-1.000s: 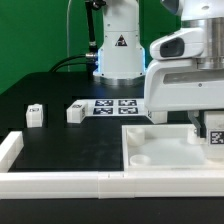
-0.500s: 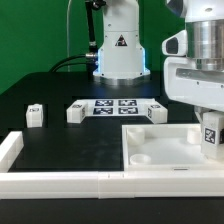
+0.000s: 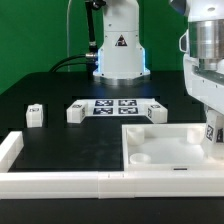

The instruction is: Assemble one leg

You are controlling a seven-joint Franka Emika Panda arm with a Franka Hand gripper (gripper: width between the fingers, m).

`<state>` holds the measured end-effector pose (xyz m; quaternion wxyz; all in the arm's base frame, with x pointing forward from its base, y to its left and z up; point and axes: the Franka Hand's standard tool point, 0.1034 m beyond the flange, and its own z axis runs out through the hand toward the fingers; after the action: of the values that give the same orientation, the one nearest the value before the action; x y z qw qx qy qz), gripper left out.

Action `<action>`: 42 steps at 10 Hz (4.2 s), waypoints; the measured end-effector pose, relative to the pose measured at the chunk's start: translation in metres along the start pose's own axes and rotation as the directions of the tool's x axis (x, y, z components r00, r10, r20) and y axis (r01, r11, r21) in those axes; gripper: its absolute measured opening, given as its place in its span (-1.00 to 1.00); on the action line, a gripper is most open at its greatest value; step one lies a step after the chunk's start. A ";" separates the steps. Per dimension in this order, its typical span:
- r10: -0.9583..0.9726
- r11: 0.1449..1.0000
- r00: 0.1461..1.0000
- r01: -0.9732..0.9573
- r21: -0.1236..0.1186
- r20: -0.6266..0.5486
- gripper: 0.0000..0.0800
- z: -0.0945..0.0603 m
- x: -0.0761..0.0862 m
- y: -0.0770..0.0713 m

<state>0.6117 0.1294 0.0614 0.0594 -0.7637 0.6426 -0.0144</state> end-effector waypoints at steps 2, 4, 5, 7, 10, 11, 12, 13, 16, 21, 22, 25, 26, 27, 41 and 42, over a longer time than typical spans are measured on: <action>-0.211 0.978 0.978 0.211 -0.001 -0.003 0.46 0.000 0.000 0.000; -0.512 0.859 0.859 0.512 -0.003 -0.002 0.60 0.000 0.003 0.000; -0.642 0.766 0.767 0.642 -0.010 0.004 0.62 -0.001 0.002 0.000; -0.802 0.597 0.597 0.802 -0.013 0.007 0.62 -0.001 0.004 0.000; -0.975 0.222 0.223 0.974 -0.052 0.005 0.62 -0.001 0.005 0.000; -0.974 0.225 0.226 0.973 -0.052 0.005 0.62 -0.001 0.005 0.000; -0.974 0.225 0.226 0.973 -0.052 0.005 0.30 -0.001 0.005 0.000; -0.974 0.225 0.226 0.973 -0.052 0.005 -0.05 -0.001 0.005 0.000; -0.968 0.251 0.252 0.966 -0.052 0.003 -0.29 -0.001 0.005 0.000; -0.603 0.797 0.797 0.602 -0.056 -0.022 -0.29 0.000 0.005 0.003; -0.508 0.860 0.861 0.506 -0.057 -0.026 -0.29 0.000 0.005 0.003; -0.211 0.977 0.976 0.209 -0.049 -0.052 -0.28 0.001 0.002 0.003; -0.154 0.987 0.987 0.152 -0.043 -0.050 -0.28 0.001 0.002 0.003; -0.155 0.987 0.987 0.153 -0.043 -0.049 -0.08 0.001 0.001 0.003; -0.985 0.152 0.159 0.982 -0.111 0.064 -0.02 0.002 0.002 0.007; -0.985 0.153 0.160 0.982 -0.113 0.064 -0.02 0.002 0.003 0.007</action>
Offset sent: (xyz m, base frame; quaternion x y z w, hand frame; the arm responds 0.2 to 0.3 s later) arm 0.0021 0.0066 -0.0016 -0.0053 -0.0497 -0.3400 0.9391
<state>0.6054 0.1249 0.0585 -0.0208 -0.9996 -0.0053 -0.0179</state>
